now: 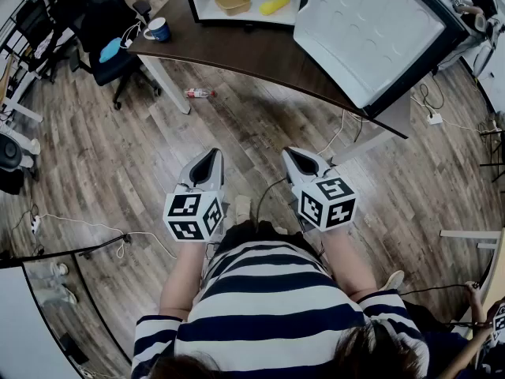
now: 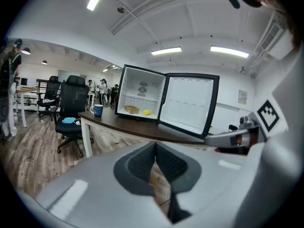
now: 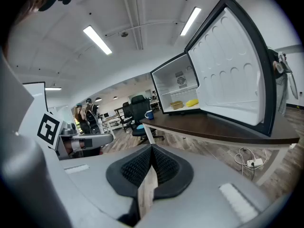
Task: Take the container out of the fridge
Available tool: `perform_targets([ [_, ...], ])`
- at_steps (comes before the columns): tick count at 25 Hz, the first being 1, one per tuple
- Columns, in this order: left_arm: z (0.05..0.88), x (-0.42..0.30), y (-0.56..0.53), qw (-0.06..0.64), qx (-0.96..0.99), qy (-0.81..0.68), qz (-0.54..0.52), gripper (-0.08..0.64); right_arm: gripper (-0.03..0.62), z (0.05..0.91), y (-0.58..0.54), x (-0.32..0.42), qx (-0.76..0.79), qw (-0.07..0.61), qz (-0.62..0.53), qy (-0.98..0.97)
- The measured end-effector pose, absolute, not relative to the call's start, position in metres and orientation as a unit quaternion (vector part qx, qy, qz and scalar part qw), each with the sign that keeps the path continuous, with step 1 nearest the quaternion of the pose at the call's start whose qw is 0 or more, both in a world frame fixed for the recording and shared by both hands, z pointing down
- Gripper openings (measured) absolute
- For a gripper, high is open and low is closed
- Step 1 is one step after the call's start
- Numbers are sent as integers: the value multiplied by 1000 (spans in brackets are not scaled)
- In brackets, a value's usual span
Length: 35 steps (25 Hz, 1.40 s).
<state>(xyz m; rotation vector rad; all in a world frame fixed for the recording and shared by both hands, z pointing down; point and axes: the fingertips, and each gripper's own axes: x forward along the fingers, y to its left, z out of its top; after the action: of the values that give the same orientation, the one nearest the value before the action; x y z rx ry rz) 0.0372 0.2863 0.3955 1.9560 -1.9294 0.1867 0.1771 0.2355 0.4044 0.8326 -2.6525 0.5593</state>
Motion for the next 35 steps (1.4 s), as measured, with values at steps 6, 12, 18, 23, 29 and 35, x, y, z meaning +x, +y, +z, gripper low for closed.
perform_targets([
  [6,396,3,277,189,695,-692,59,0,-8,407,222,150,298,154,197,-921],
  [12,405,-27,254,188,700,-685,73,0,-8,411,204,130,305,163,194,-918],
  [18,407,-43,226,183,718,-668,72,0,-8,410,178,106,310,156,192,-918],
  [23,411,-56,207,186,727,-656,80,0,-8,411,159,88,309,155,198,-917],
  [29,406,-73,187,176,742,-641,90,0,-8,415,144,70,323,157,207,-910],
  [35,400,-86,170,168,757,-626,87,0,-8,419,137,55,327,161,211,-907],
])
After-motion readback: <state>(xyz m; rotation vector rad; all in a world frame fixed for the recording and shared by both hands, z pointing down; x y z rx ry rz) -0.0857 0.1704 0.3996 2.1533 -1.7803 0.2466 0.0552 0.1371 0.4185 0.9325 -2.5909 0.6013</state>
